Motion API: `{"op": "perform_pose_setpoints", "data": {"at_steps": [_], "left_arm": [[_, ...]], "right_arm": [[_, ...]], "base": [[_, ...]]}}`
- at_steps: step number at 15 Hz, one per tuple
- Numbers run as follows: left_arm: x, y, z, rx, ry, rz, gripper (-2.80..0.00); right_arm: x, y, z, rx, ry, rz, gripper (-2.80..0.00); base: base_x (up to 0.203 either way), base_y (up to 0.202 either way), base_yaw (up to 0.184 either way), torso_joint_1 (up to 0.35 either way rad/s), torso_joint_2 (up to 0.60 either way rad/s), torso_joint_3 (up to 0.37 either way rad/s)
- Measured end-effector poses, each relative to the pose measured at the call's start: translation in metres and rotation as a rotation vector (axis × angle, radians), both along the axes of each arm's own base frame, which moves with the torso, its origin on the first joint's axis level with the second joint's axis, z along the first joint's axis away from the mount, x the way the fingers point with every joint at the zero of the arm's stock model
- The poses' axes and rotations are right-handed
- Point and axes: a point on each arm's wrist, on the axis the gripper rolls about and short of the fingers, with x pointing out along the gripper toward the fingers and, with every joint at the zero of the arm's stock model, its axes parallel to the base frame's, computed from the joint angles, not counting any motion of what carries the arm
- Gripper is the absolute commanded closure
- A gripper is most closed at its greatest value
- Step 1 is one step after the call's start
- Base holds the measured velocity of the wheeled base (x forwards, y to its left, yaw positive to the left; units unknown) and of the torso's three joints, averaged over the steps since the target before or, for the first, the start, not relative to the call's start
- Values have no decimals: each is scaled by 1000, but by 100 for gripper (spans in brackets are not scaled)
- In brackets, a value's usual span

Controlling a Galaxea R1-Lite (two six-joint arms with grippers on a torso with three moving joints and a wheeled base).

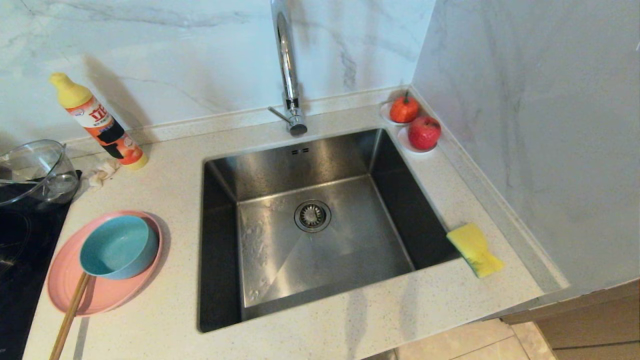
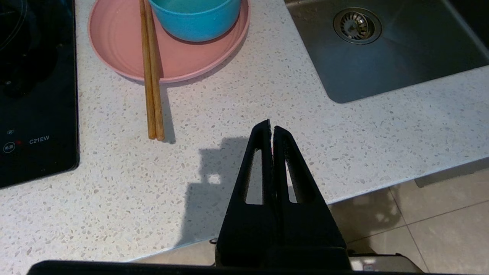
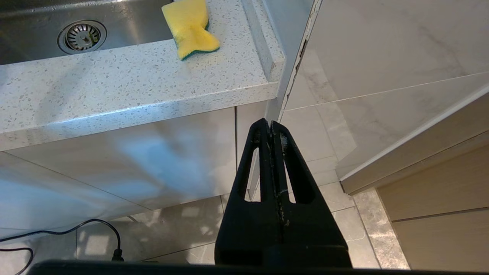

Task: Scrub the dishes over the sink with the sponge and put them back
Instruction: Grab the dish soap

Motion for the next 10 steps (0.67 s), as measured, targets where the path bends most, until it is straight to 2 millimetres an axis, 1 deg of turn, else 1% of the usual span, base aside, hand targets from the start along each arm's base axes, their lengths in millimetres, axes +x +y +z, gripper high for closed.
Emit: {"op": "perform_pose_setpoints", "data": {"at_steps": [10], "left_arm": [[0, 0, 0, 0, 0, 0, 0]], "right_arm": [[0, 0, 0, 0, 0, 0, 0]], "base": [[0, 0, 0, 0, 0, 0]]}}
